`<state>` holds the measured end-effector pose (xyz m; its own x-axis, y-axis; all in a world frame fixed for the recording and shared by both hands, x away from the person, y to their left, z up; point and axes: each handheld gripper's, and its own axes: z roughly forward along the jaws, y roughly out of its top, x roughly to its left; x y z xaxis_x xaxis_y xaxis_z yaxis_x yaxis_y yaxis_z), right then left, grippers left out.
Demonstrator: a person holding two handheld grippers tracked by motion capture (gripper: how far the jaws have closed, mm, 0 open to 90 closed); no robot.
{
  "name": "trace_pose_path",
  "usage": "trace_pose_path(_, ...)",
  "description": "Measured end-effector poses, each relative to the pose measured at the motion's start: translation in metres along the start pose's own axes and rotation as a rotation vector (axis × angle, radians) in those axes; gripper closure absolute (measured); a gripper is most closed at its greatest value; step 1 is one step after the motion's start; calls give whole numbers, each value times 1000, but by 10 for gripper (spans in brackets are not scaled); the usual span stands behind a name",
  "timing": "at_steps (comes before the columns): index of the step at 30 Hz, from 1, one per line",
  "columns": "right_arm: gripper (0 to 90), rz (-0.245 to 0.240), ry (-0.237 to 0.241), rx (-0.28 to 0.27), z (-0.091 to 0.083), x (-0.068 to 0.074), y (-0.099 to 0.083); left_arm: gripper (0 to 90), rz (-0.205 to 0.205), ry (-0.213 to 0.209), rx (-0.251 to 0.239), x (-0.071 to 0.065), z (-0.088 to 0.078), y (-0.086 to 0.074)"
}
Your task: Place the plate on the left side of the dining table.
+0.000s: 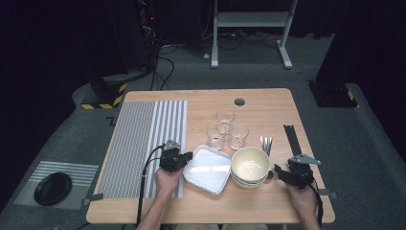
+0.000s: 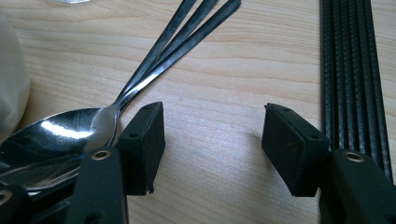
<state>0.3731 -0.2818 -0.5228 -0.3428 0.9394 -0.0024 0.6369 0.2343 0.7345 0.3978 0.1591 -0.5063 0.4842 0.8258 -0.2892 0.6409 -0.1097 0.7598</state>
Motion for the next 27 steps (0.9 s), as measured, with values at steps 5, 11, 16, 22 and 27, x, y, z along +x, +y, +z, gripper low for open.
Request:
trace_pose_path(5, 392, -6, -1, -4, 0, 0, 0, 879, -14, -16, 1, 3, 0, 0)
trace_pose_path(11, 392, -3, 0, -3, 0, 0, 0, 880, -28, -39, 1, 7, 1, 0)
trace_pose_path(16, 392, -1, 0, 0, 0, 0, 0, 880, -46, -52, 0, 9, 1, 0)
trace_pose_path(22, 392, 3, 0, 0, 0, 0, 0, 882, -53, -79, 8, 14, 1, 0)
trace_pose_path(27, 392, -6, -1, -4, 0, 0, 0, 884, -89, -83, -2, 14, 2, 0)
